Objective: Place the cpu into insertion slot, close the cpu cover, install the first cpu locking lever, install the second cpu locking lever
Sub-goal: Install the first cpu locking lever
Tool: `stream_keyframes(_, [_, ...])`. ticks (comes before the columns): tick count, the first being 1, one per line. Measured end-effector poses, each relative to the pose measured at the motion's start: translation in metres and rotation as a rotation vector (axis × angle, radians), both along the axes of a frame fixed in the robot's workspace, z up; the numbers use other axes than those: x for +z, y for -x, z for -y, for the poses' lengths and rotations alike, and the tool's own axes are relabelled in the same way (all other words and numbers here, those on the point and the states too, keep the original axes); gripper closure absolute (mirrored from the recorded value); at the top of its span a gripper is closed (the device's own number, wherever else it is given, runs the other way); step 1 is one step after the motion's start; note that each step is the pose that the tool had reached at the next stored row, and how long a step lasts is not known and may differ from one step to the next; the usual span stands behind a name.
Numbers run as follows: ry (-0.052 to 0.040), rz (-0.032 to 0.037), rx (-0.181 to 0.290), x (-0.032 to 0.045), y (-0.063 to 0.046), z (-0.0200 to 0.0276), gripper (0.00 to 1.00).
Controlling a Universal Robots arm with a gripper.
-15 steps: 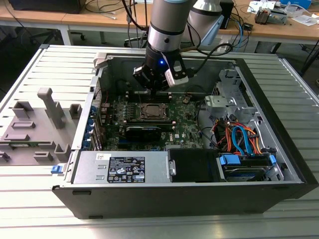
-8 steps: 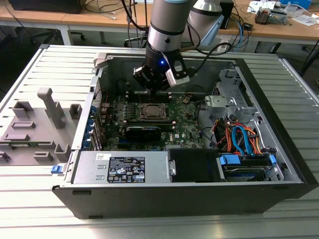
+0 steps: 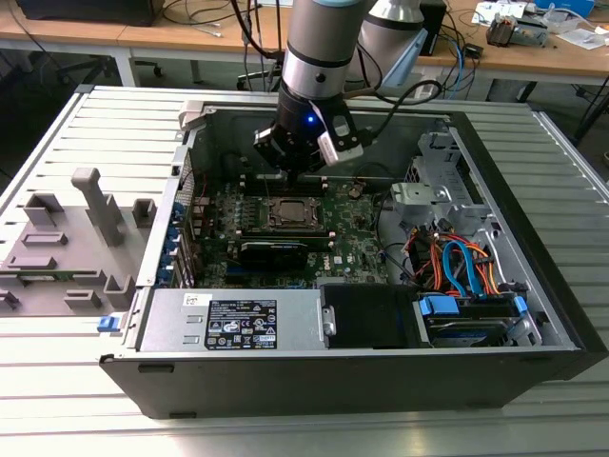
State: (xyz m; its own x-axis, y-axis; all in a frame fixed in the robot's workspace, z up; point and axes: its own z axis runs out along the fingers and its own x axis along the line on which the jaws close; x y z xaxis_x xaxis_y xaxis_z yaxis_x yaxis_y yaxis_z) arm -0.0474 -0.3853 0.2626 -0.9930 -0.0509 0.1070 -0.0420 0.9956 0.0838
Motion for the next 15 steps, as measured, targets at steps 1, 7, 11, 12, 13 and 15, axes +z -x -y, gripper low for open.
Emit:
stream_keyframes(1, [-0.0005, 0.0000, 0.004, 0.0000, 0.0000, 0.0000, 0.89])
stream_keyframes(7, [-0.0049, 0.0000, 0.023, 0.0000, 0.0000, 0.0000, 0.89])
stream_keyframes(11, [-0.0055, -0.0001, 0.030, 0.0001, 0.0000, 0.0000, 0.89])
stream_keyframes(12, [-0.0056, 0.0000, 0.030, 0.0000, 0.0000, 0.0000, 0.89])
stream_keyframes(13, [-0.0056, 0.0008, 0.030, 0.0000, 0.0000, 0.0000, 0.89])
stream_keyframes(15, [-0.0054, 0.0122, 0.030, -0.0001, 0.0000, 0.0000, 0.89])
